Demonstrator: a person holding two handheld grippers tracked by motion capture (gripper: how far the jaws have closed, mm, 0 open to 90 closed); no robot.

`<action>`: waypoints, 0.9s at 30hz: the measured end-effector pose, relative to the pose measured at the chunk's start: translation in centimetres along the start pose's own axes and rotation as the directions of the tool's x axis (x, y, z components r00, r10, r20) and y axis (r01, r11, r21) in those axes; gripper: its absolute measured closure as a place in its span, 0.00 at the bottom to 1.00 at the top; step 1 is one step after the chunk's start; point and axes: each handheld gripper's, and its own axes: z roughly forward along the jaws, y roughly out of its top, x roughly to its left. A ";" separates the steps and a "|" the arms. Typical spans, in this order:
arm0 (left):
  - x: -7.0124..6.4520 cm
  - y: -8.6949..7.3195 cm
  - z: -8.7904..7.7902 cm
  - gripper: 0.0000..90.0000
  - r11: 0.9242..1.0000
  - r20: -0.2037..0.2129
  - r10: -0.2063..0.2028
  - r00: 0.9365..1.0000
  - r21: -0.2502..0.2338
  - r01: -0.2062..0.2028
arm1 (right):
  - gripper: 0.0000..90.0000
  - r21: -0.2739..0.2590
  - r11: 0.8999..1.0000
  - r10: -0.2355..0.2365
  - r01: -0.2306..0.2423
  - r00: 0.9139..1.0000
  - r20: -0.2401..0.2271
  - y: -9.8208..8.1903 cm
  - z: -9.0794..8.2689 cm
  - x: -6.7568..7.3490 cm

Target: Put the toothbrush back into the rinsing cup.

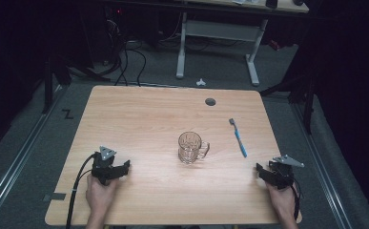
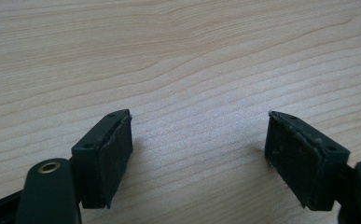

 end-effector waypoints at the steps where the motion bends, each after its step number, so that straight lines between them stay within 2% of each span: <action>1: 0.0 0.0 0.0 0.26 1.000 0.000 0.000 1.000 0.000 0.000 | 0.47 0.000 1.000 -0.002 0.002 1.000 0.001 0.0 0.0 0.0; 11: 0.0 0.0 0.0 0.26 1.000 -0.003 0.001 1.000 0.001 -0.001 | 0.58 0.029 1.000 0.002 -0.003 1.000 0.014 0.6 0.1 0.0; 12: 0.0 0.0 0.0 0.26 1.000 -0.003 0.001 1.000 0.001 -0.001 | 0.60 0.040 0.999 -0.008 0.008 1.000 0.011 0.7 0.0 -0.1; 17: 0.0 0.0 0.0 0.26 1.000 -0.003 0.002 1.000 0.001 -0.002 | 0.66 0.048 0.999 0.002 -0.001 1.000 -0.013 0.8 -0.3 -0.3; 23: 0.0 0.0 0.0 0.26 1.000 -0.004 0.002 1.000 0.002 -0.002 | 0.68 0.041 0.999 -0.006 0.007 0.999 -0.041 1.3 -0.7 0.0; 27: 0.0 0.0 0.0 0.27 1.000 -0.004 0.001 1.000 0.001 -0.001 | 0.65 0.012 1.000 -0.013 0.013 0.999 -0.050 1.5 -1.0 0.2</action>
